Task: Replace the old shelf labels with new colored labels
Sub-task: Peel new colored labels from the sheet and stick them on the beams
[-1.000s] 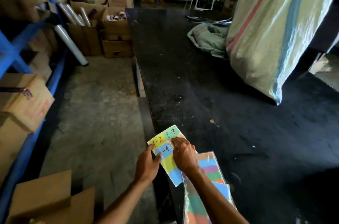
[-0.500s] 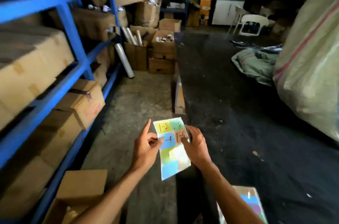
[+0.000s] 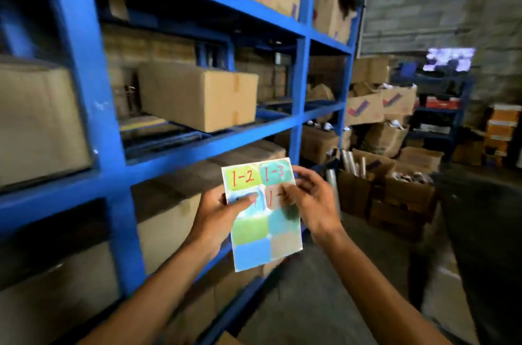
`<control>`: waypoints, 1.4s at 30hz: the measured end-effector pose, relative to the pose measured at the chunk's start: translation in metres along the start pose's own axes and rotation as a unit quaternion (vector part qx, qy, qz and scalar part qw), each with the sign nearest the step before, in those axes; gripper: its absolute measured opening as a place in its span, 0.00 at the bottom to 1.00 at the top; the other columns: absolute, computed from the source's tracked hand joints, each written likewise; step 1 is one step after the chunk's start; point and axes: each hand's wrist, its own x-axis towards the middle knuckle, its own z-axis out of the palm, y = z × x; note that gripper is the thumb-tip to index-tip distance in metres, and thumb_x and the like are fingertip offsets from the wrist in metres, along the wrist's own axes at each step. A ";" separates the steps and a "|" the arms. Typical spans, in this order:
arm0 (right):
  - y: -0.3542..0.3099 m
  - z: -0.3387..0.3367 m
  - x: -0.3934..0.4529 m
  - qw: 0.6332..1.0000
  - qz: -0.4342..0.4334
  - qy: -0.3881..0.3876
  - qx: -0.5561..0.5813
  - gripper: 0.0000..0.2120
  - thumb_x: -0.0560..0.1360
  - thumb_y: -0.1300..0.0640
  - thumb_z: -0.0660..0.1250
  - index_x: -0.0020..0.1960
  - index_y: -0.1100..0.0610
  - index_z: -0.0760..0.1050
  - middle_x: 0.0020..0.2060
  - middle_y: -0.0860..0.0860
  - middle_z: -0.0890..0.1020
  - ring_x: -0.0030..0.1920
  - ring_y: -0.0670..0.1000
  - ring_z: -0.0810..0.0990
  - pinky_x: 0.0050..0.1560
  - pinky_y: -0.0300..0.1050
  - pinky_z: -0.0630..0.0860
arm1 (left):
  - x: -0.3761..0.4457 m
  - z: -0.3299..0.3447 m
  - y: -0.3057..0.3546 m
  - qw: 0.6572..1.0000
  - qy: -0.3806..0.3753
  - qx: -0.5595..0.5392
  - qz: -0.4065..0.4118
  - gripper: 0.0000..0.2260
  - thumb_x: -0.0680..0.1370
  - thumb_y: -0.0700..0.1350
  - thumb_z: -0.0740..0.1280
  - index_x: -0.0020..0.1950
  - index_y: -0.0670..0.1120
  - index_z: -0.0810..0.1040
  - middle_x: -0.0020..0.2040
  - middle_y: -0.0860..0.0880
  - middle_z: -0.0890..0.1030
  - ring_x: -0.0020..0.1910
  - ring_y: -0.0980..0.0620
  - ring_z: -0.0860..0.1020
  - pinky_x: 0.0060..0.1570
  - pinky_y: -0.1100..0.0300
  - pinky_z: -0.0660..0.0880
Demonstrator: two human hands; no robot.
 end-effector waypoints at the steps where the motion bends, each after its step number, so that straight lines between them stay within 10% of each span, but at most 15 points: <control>1: -0.015 0.031 0.005 1.000 -0.025 -0.018 0.002 0.16 0.72 0.70 0.66 0.59 0.63 0.72 0.42 0.56 0.82 0.36 0.44 0.81 0.40 0.38 0.80 | 0.005 -0.025 0.018 1.000 0.023 0.003 0.021 0.10 0.72 0.32 0.69 0.49 0.44 0.82 0.41 0.52 0.86 0.39 0.57 0.83 0.36 0.65 0.78; 7: -0.085 0.154 0.005 0.944 -0.289 -0.018 -0.159 0.16 0.71 0.65 0.67 0.58 0.58 0.76 0.59 0.53 0.76 0.62 0.52 0.72 0.65 0.45 0.67 | 0.007 -0.132 0.104 0.986 0.096 0.081 0.109 0.09 0.72 0.34 0.70 0.51 0.43 0.82 0.45 0.47 0.85 0.39 0.55 0.82 0.39 0.62 0.79; 22: -0.187 0.368 -0.024 0.880 -0.433 -0.094 -0.172 0.15 0.76 0.57 0.60 0.61 0.57 0.75 0.70 0.50 0.67 0.68 0.49 0.62 0.63 0.38 0.56 | -0.024 -0.287 0.229 0.918 0.174 0.266 0.235 0.11 0.74 0.37 0.69 0.47 0.54 0.80 0.43 0.54 0.85 0.41 0.53 0.84 0.41 0.59 0.82; 32: -0.242 0.419 -0.020 0.886 -0.449 -0.114 -0.023 0.10 0.72 0.58 0.67 0.51 0.57 0.81 0.58 0.51 0.77 0.60 0.49 0.72 0.62 0.56 0.69 | -0.034 -0.326 0.298 0.829 0.211 0.416 0.309 0.13 0.73 0.36 0.70 0.56 0.45 0.78 0.50 0.48 0.83 0.46 0.54 0.81 0.45 0.60 0.79; 42: -0.293 0.426 0.016 0.870 -0.452 -0.177 0.089 0.02 0.68 0.61 0.68 0.37 0.56 0.77 0.41 0.50 0.81 0.46 0.50 0.79 0.50 0.51 0.76 | -0.015 -0.318 0.348 0.754 0.281 0.486 0.342 0.18 0.72 0.35 0.69 0.60 0.50 0.76 0.51 0.52 0.82 0.45 0.57 0.80 0.47 0.63 0.77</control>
